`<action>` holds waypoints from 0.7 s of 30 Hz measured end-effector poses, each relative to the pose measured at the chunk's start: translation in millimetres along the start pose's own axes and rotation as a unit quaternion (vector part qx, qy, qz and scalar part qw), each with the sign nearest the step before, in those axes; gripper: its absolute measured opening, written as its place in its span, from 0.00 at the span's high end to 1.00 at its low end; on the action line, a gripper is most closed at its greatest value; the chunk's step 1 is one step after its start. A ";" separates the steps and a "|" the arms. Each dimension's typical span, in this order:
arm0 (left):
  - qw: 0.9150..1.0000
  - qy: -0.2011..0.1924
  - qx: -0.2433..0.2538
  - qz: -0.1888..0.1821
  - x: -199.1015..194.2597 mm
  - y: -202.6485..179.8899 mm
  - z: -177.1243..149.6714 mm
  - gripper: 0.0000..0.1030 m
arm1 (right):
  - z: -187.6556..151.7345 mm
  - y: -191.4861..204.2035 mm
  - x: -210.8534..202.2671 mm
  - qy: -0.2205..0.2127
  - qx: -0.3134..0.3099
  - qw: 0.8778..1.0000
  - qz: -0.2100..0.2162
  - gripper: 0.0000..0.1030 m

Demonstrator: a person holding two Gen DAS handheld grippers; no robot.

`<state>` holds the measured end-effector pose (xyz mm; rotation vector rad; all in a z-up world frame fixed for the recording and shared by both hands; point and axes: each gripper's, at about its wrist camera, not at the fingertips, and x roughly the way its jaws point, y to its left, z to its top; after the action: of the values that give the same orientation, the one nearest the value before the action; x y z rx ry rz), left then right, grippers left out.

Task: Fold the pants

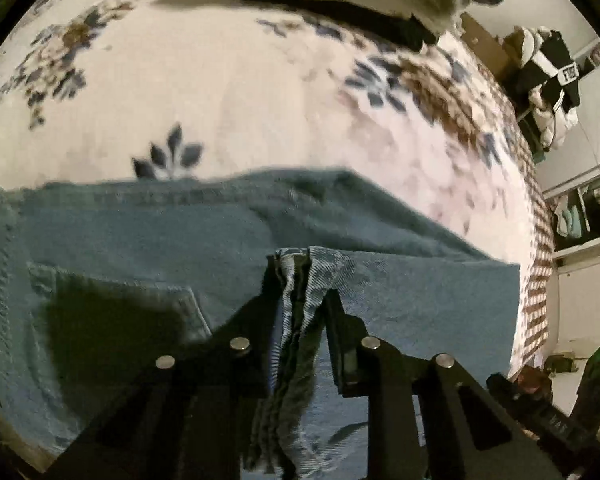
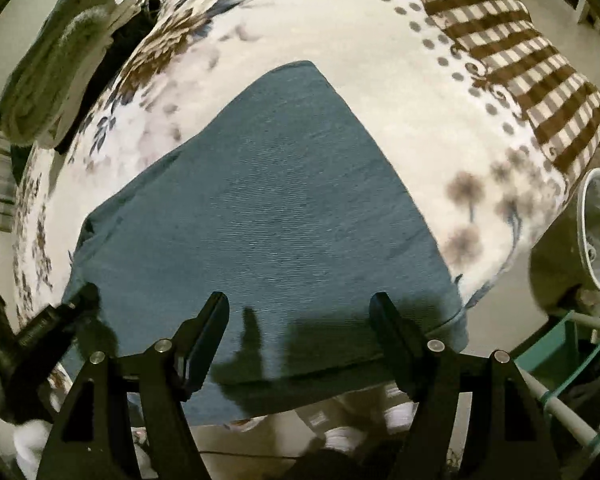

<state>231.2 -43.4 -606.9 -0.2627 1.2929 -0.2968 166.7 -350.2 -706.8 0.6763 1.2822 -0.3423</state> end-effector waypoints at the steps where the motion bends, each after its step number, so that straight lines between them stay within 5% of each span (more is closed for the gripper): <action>1: 1.000 -0.002 -0.002 0.000 -0.8 1.5 2.8 0.83 | 0.2 3.9 0.8 0.002 -0.007 1.000 -0.005 0.27; 6: 1.000 0.011 -0.019 -0.013 9.1 3.3 2.8 0.80 | 1.4 26.6 9.7 0.008 -0.055 0.997 -0.056 0.27; 9: 0.999 0.004 -0.034 -0.026 -1.4 6.0 -4.3 0.77 | 0.7 42.5 13.5 0.006 -0.088 0.993 -0.083 0.11; 10: 0.999 -0.003 -0.033 -0.014 -7.0 6.4 -6.9 0.69 | 0.0 48.6 14.3 0.004 -0.102 0.991 -0.092 0.04; 13: 0.999 -0.001 -0.034 0.020 -21.5 12.4 -14.7 0.22 | -3.0 67.1 16.9 -0.001 -0.140 0.983 -0.115 0.01; 21: 0.995 -0.016 -0.097 0.016 -68.9 62.6 -41.6 0.14 | -15.9 118.2 12.2 -0.014 -0.202 0.971 -0.124 0.01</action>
<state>178.3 38.7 -577.6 -0.4092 1.2954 -0.1382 227.4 -248.5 -688.4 0.1645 1.3601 -0.2814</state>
